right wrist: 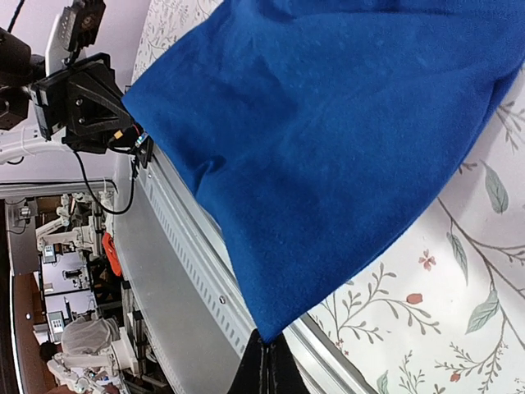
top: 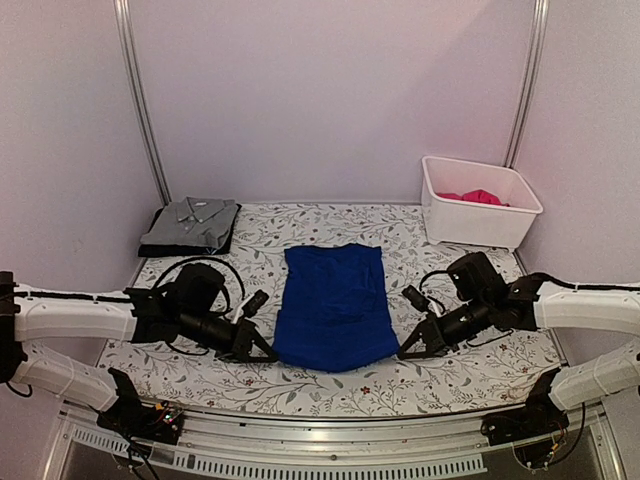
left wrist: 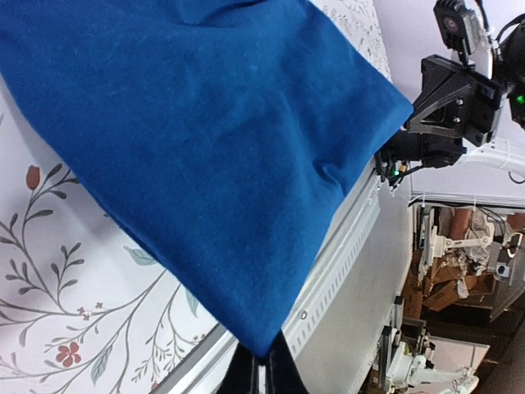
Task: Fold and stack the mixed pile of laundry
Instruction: Fold the 2/3-rectangle-folded T-shirt at the center of the board.
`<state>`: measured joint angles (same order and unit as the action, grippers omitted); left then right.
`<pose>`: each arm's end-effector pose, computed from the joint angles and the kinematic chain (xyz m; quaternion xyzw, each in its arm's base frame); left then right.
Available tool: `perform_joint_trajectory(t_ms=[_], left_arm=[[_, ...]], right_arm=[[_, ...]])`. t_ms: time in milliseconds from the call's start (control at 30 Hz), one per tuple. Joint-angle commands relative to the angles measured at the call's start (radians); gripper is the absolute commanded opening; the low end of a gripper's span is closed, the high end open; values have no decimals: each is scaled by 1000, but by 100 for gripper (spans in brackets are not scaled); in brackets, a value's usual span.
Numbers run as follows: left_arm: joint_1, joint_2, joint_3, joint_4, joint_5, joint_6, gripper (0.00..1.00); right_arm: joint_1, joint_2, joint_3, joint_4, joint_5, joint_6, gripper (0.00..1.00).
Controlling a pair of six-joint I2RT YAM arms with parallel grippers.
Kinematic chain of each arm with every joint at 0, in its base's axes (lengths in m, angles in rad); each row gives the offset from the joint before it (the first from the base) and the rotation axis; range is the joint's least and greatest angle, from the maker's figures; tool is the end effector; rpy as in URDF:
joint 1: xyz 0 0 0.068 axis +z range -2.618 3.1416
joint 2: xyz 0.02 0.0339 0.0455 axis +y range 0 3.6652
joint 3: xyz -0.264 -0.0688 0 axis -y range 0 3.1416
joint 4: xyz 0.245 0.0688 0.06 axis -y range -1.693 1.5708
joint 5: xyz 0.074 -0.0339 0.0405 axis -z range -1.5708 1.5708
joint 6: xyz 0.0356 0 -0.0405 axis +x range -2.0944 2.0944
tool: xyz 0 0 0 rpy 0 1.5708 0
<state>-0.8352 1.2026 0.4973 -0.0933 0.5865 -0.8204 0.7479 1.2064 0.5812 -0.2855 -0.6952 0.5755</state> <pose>0.1349 -0.1784 0.1724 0.1154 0.8860 -0.4466 0.0467 0.1471 0.1676 0.1854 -0.1866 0.8766 0.4415 0.0424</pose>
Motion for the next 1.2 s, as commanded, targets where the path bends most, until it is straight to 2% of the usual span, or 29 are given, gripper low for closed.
perform_joint_trajectory(t_ms=[0, 200, 400, 500, 700, 833, 1000, 1167], left_arm=[[48, 16, 97, -74, 14, 16, 0], [201, 125, 249, -113, 51, 99, 0], [317, 365, 449, -123, 84, 175, 0], [351, 504, 569, -123, 101, 194, 0], [381, 772, 734, -98, 120, 201, 0], [388, 910, 817, -107, 118, 213, 0], [383, 956, 774, -105, 120, 227, 0], [356, 845, 609, -61, 122, 221, 0]], right_arm=[[-46, 22, 117, -42, 26, -21, 0], [-156, 127, 276, -50, 36, -71, 0], [-264, 305, 420, -45, 62, -135, 0], [-303, 401, 516, -34, 68, -175, 0], [-331, 703, 726, -17, 53, -229, 0], [-330, 860, 787, -16, 26, -261, 0], [-330, 945, 764, -5, -10, -269, 0], [-314, 866, 608, -2, -18, -282, 0]])
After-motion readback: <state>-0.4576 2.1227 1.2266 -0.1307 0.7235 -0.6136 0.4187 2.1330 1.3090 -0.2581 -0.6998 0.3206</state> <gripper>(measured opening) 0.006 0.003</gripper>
